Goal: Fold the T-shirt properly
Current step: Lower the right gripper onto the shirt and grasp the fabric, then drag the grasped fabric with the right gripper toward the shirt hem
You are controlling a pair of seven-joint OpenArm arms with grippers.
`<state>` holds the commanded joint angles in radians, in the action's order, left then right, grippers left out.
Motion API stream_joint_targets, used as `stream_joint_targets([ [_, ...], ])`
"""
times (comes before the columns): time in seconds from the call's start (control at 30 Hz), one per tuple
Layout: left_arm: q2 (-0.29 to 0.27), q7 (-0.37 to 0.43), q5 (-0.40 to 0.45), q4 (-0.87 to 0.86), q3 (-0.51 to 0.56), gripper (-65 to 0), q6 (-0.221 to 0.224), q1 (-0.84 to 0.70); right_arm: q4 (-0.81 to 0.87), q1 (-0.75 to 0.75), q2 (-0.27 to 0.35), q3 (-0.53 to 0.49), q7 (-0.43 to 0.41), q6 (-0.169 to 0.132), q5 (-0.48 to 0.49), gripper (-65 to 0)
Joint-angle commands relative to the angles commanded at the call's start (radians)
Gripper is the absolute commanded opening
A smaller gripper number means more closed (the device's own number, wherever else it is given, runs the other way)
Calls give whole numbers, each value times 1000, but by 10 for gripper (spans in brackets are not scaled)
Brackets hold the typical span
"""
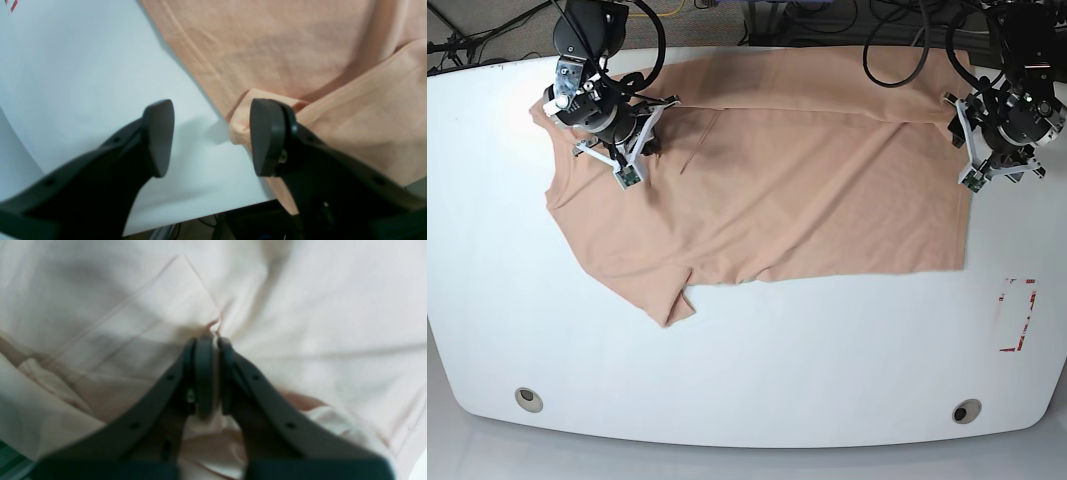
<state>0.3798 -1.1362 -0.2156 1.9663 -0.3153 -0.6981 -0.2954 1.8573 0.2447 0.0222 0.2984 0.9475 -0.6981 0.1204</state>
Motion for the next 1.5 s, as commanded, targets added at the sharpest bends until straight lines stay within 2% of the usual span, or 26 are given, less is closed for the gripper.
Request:
stream_joint_targets([
  [0.2,0,0,2,0,8,-317,0,0,72,23,0,0,2,0,0,-629],
  [0.3,0,0,2,0,8,-317,0,0,91,28,0,0,3,0,0,-599],
  [0.37,0,0,2,0,8,-317,0,0,91,28,0,0,3,0,0,-560],
  [0.4,0,0,2,0,8,-317,0,0,89,28,0,0,3,0,0,-517],
  [0.53,0,0,2,0,8,-318,0,0,77,29,0,0,3,0,0,-447],
  [0.73,0,0,2,0,8,-318,0,0,38,28,0,0,0,0,2,-487],
  [0.83,0,0,2,0,8,-318,0,0,29,28,0,0,-2,0,2,-533],
  [0.97,0,0,2,0,8,-318,0,0,29,26,0,0,-3,0,0,-633],
  [1.03,0,0,2,0,8,-318,0,0,29,25,2,0,-3,0,0,-650],
  [1.5,0,0,2,0,8,-317,0,-2,110,35,2,2,-5,0,6,-650],
])
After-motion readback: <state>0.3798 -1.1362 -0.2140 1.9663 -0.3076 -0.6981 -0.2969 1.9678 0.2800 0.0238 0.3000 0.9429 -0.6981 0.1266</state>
